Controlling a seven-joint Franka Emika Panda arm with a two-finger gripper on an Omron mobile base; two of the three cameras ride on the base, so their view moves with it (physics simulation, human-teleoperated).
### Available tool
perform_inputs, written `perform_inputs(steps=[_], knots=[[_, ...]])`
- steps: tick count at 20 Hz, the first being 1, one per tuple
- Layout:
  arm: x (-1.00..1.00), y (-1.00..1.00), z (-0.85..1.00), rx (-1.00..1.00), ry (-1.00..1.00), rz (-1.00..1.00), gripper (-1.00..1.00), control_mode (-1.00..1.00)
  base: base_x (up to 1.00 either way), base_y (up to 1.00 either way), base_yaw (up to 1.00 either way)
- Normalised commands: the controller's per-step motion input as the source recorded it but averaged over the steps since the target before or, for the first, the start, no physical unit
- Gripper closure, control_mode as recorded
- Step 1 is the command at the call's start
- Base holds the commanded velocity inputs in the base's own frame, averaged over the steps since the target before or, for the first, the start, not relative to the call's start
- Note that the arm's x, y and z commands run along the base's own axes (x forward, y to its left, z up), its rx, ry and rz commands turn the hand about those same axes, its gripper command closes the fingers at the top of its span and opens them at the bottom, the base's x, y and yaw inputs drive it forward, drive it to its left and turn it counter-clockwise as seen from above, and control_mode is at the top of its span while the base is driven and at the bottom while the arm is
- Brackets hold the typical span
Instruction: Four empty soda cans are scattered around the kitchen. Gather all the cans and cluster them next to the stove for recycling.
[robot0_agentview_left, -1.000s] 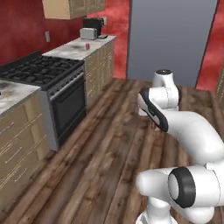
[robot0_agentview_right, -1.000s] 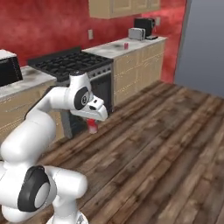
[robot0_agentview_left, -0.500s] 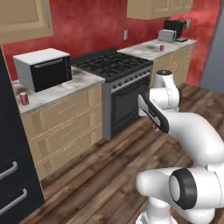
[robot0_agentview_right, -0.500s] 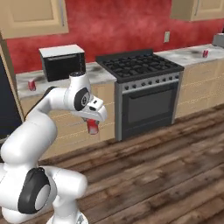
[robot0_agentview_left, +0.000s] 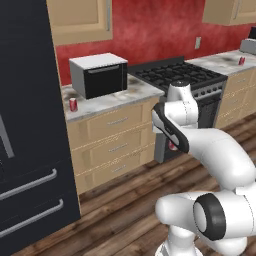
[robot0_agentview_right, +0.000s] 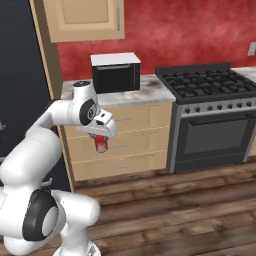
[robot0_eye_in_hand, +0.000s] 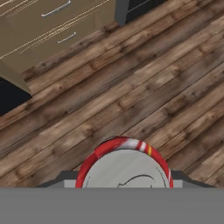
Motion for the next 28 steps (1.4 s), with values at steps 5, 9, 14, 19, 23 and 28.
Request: perform_inputs(steps=[5,9,14,19,23,28], knots=[[0.0,0.0,0.0,0.0,0.0,0.0,1.0,1.0,0.47,-0.34,0.1],[0.0,0.0,0.0,0.0,0.0,0.0,1.0,1.0,0.45,-0.35,0.11],[0.0,0.0,0.0,0.0,0.0,0.0,1.0,1.0,0.47,-0.33,0.13],[0.0,0.0,0.0,0.0,0.0,0.0,1.0,1.0,0.47,-0.31,0.16],[0.0,0.0,0.0,0.0,0.0,0.0,1.0,1.0,0.47,-0.32,0.15],[0.0,0.0,0.0,0.0,0.0,0.0,1.0,1.0,0.49,-0.33,0.15]])
